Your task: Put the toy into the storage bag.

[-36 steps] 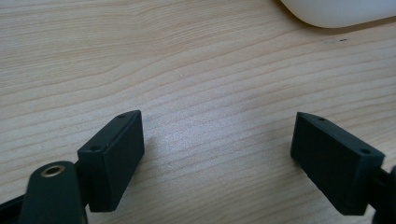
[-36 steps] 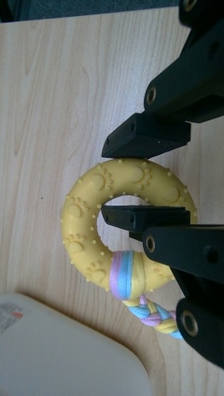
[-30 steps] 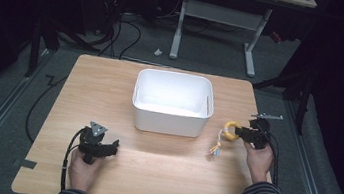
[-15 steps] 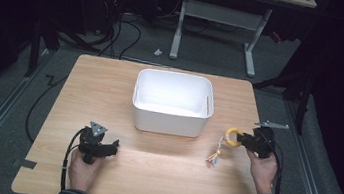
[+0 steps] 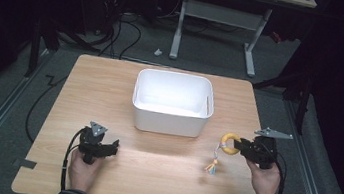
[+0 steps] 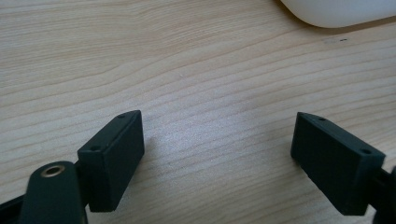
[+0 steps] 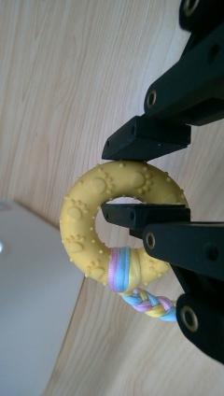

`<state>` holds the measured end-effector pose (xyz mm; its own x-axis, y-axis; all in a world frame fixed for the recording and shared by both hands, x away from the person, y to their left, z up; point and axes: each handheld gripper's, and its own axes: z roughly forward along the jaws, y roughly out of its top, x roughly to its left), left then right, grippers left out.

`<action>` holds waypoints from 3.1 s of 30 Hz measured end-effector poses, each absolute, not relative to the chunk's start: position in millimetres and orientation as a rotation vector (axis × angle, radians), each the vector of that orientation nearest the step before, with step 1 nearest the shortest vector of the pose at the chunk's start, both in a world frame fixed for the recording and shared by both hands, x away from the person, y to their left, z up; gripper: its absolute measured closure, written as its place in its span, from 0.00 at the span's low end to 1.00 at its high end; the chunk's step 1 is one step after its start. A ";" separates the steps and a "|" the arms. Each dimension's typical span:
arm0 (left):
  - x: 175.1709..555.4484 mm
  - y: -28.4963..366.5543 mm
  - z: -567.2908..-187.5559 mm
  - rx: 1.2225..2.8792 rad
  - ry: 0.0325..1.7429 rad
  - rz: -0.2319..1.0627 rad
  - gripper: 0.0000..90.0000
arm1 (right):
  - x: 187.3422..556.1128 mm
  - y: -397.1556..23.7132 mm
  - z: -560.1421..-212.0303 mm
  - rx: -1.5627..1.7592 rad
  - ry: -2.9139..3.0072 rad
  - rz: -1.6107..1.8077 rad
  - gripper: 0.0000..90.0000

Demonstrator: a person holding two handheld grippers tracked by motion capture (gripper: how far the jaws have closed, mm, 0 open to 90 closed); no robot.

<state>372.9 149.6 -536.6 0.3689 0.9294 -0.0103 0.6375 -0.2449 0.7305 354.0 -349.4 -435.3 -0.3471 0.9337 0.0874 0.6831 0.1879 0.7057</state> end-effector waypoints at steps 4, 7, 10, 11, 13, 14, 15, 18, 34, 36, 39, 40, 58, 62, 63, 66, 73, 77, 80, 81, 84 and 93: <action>372.8 149.7 -536.6 1.980 1.350 0.574 0.19 | 348.3 -340.0 -428.5 1.489 2.131 0.992 0.78; 372.8 149.7 -536.6 1.980 1.350 0.574 0.19 | 345.1 -329.3 -422.9 1.442 2.149 0.992 0.78; 372.7 149.7 -536.6 1.980 1.350 0.574 0.19 | 344.9 -325.0 -419.8 1.428 2.160 0.997 0.78; 372.7 149.7 -536.6 1.980 1.350 0.574 0.19 | 345.0 -323.8 -418.7 1.420 2.162 1.002 0.78; 372.7 149.8 -536.6 1.980 1.349 0.573 0.19 | 344.5 -321.7 -416.9 1.414 2.164 1.004 0.78; 372.7 149.8 -536.6 1.981 1.349 0.573 0.19 | 343.7 -319.9 -415.0 1.406 2.166 1.001 0.78; 372.7 149.8 -536.6 1.980 1.349 0.573 0.19 | 342.8 -317.9 -413.1 1.396 2.168 1.006 0.78; 372.7 149.7 -536.6 1.980 1.349 0.574 0.19 | 340.6 -311.9 -406.6 1.363 2.176 1.020 0.78; 372.6 149.8 -536.6 1.982 1.349 0.573 0.19 | 347.0 -276.1 -368.8 1.191 2.229 1.056 0.80; 372.5 149.8 -536.6 1.981 1.349 0.573 0.19 | 348.9 -271.4 -364.9 1.177 2.232 1.052 0.80; 372.6 149.8 -536.6 1.981 1.349 0.573 0.19 | 351.7 -265.2 -359.1 1.149 2.237 1.059 0.80; 372.6 149.9 -536.6 1.981 1.349 0.573 0.19 | 352.4 -263.0 -357.2 1.145 2.237 1.063 0.80; 372.5 149.9 -536.6 1.981 1.348 0.573 0.19 | 379.5 -234.5 -327.5 1.078 2.240 1.062 0.80; 372.5 149.9 -536.6 1.981 1.348 0.573 0.19 | 390.0 -231.6 -321.3 1.083 2.241 1.076 0.80; 372.5 149.9 -536.6 1.981 1.349 0.573 0.19 | 392.4 -230.7 -319.6 1.089 2.239 1.071 0.80; 372.5 149.9 -536.6 1.982 1.348 0.573 0.19 | 400.2 -228.4 -314.9 1.099 2.234 1.075 0.80; 372.5 149.9 -536.6 1.981 1.349 0.573 0.19 | 418.1 -223.2 -306.2 1.120 2.227 1.074 0.80; 372.6 149.9 -536.6 1.982 1.349 0.572 0.19 | 428.5 -221.4 -303.8 1.142 2.223 1.081 0.80; 372.6 149.8 -536.6 1.981 1.349 0.572 0.19 | 437.0 -219.3 -304.0 1.170 2.220 1.075 0.80; 372.5 149.8 -536.6 1.981 1.349 0.572 0.19 | 440.0 -218.7 -304.4 1.175 2.220 1.072 0.80; 372.6 149.8 -536.6 1.981 1.349 0.572 0.19 | 447.7 -216.1 -305.3 1.199 2.213 1.068 0.80; 372.6 150.0 -536.6 1.984 1.347 0.572 0.19 | 474.6 -210.6 -314.0 1.277 2.205 1.078 0.80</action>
<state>372.6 150.0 -536.6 0.3727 0.9279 -0.0095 0.6376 -0.2486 0.7291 474.6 -210.6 -314.0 -0.5195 0.8527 0.0554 0.5674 0.2957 0.7686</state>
